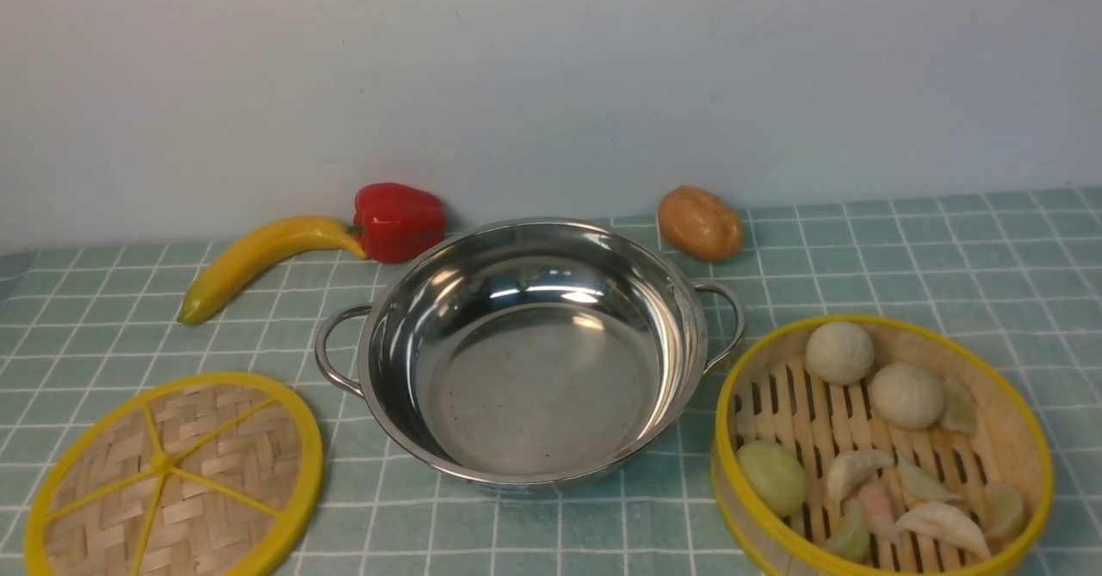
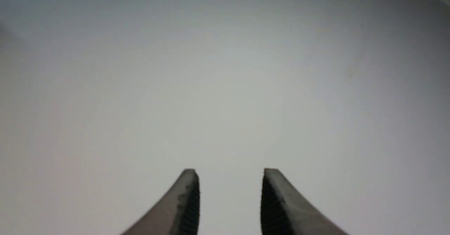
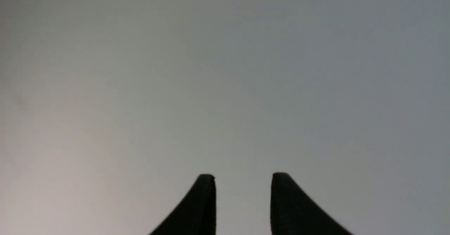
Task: Place the steamer in the pot on the blue tablecloth, and put the lid on the steamer.
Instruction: 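Reach for and grasp the rim of the bamboo steamer holding the buns with the right gripper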
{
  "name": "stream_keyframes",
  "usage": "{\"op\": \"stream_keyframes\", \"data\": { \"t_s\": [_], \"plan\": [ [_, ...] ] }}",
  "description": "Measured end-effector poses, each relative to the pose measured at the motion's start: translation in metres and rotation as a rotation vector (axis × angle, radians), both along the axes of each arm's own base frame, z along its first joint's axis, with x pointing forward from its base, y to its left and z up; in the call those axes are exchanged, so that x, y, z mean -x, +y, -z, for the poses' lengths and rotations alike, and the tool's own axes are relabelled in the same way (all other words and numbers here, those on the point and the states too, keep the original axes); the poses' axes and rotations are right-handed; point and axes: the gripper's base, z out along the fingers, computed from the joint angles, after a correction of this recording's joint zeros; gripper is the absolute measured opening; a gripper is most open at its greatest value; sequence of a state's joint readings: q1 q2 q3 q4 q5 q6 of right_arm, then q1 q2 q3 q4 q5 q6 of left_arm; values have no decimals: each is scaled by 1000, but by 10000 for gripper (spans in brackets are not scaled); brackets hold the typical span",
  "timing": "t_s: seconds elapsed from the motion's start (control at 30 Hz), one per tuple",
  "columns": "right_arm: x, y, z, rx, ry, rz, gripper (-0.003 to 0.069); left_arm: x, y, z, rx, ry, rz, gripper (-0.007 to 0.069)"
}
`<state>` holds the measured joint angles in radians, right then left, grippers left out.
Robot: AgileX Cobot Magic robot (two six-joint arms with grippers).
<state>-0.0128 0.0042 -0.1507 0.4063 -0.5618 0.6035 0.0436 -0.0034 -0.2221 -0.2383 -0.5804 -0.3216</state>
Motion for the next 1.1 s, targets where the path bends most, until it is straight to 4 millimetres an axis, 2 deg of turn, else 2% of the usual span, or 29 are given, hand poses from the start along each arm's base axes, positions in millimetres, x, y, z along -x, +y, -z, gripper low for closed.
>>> {"op": "stream_keyframes", "data": {
  "t_s": [0.07, 0.17, 0.2, 0.23, 0.3, 0.33, 0.37, 0.43, 0.47, 0.57, 0.6, 0.63, 0.67, 0.7, 0.73, 0.77, 0.8, 0.9, 0.93, 1.03, 1.1],
  "plan": [
    [21, 1, -41, 91, -178, 114, 240, 18, -3, -34, -115, -2, -103, 243],
    [27, 13, -95, 339, -201, 267, 240, 30, -8, -73, -306, 99, -247, 243],
    [26, 14, -98, 364, -183, 280, 240, 30, -8, -76, -328, 109, -265, 243],
    [24, 17, -111, 433, -166, 310, 240, 31, -10, -86, -380, 154, -284, 243],
    [1, 24, -140, 630, 33, 357, 240, 18, -13, -103, -506, 312, -298, 243],
    [-13, 24, -148, 681, 148, 351, 240, 9, -15, -108, -543, 394, -271, 243],
    [-18, 24, -153, 688, 174, 348, 240, 5, -15, -109, -555, 429, -258, 243],
    [-61, 19, -155, 727, 556, 261, 240, -28, -17, -111, -604, 667, -156, 243],
    [-86, 16, -152, 730, 757, 206, 240, -46, -17, -108, -604, 803, -99, 243],
    [-134, 11, -121, 726, 1242, 57, 240, -90, -9, -86, -572, 1202, -30, 243],
    [-141, 10, -113, 733, 1345, 25, 240, -104, -5, -78, -544, 1318, -28, 243],
    [-148, 10, -109, 735, 1381, 10, 240, -103, -4, -78, -552, 1333, -38, 243],
    [-166, 9, -87, 765, 1588, -67, 240, -122, 5, -63, -517, 1533, -74, 243],
    [-171, 9, -82, 769, 1618, -83, 240, -127, 6, -60, -504, 1566, -76, 243],
    [-189, 11, -59, 798, 1775, -174, 240, -147, 16, -41, -494, 1774, -139, 243],
    [-198, 12, -49, 813, 1822, -216, 240, -156, 20, -33, -496, 1855, -159, 243],
    [-201, 13, -45, 811, 1839, -237, 240, -155, 20, -32, -498, 1861, -163, 243],
    [-222, 19, -18, 823, 1923, -374, 240, -179, 23, -14, -510, 1974, -153, 243],
    [-233, 22, -4, 822, 1952, -448, 240, -191, 22, -6, -511, 1993, -130, 243],
    [-251, 27, 19, 833, 1988, -547, 240, -210, 28, 9, -470, 2008, -74, 243],
    [-256, 27, 25, 842, 1997, -561, 240, -213, 34, 13, -439, 2024, -60, 243]
  ]
}}
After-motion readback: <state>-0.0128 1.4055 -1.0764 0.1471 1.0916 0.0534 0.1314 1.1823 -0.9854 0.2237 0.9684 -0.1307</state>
